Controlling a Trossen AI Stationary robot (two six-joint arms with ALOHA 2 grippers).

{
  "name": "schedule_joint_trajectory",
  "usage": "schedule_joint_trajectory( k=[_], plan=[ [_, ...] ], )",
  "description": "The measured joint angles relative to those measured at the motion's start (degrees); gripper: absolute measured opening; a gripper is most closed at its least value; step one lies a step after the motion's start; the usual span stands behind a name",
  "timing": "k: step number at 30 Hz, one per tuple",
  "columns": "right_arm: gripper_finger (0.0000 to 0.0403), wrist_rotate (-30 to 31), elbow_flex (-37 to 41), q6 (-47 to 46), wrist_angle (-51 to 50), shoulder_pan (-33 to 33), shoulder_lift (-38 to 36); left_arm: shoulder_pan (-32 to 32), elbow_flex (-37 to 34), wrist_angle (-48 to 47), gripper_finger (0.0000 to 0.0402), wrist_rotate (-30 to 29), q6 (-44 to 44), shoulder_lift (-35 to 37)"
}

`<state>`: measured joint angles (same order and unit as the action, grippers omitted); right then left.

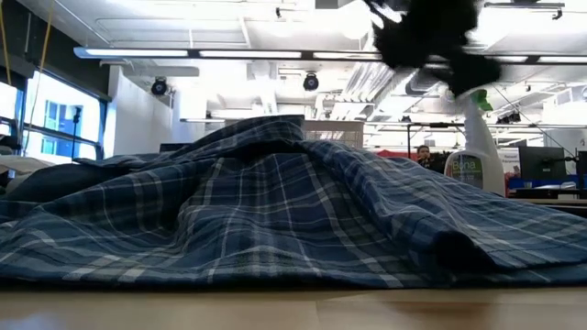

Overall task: Fold laundry
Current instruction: Fold the blue plaid flannel shirt

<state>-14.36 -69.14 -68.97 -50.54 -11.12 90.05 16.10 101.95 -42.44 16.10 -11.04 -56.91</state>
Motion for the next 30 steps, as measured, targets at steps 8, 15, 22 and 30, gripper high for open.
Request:
schedule_joint_trajectory(
  k=[8,15,22,30],
  plan=[
    [0.0198,1.26,23.02,-30.51,32.53,-14.61,-0.41,0.00,-2.58,-0.40,0.0000,-0.52,0.32,-3.57],
    [0.0117,12.33,29.47,-40.56,37.72,-18.95,0.09,0.00,-2.58,-0.28,0.0000,-0.52,-1.08,-7.72],
    [0.0008,5.84,25.55,-35.34,32.70,-21.48,2.12,0.00,-2.58,-0.29,0.0000,-0.51,-1.56,-10.36],
    [0.0005,-13.52,14.15,-46.05,25.38,-30.58,2.13,0.48,-2.58,-4.36,0.0000,-2.71,-2.77,-10.71]
  ],
)
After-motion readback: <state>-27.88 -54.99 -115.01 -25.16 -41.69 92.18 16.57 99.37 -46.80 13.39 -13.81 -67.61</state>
